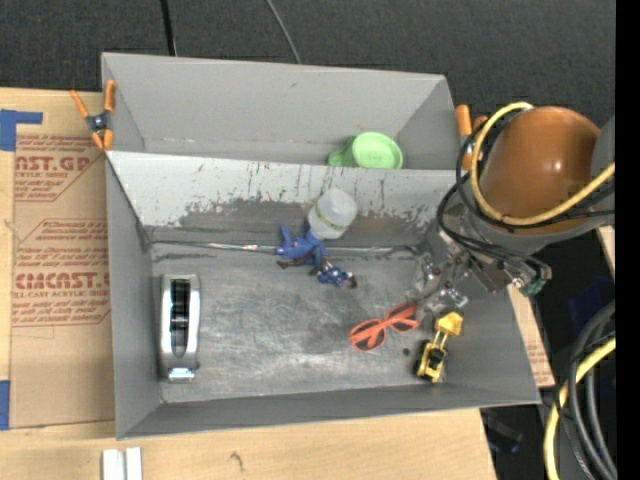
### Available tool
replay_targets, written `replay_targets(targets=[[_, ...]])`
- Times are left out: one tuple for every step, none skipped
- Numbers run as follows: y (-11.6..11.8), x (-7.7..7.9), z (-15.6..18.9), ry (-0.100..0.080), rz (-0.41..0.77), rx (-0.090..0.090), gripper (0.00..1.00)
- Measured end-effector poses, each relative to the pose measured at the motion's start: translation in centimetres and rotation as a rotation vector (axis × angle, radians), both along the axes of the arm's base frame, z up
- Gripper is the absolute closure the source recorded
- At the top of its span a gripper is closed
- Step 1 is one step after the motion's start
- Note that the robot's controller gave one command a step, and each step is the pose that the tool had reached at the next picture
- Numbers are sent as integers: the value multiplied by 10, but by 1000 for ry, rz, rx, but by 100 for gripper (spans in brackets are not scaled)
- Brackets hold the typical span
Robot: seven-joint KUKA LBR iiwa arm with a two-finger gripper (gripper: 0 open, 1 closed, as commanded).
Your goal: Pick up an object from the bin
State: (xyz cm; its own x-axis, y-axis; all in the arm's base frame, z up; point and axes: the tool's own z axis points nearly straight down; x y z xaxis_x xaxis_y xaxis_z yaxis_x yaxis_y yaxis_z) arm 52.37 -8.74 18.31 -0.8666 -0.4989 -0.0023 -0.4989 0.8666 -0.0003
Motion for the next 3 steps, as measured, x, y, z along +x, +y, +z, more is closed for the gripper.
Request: replay_targets(targets=[[0, 0, 0, 0, 0, 0, 100], [-7, 16, 33, 6, 59, 2, 100], [-10, 23, 48, 3, 78, 1, 100]])
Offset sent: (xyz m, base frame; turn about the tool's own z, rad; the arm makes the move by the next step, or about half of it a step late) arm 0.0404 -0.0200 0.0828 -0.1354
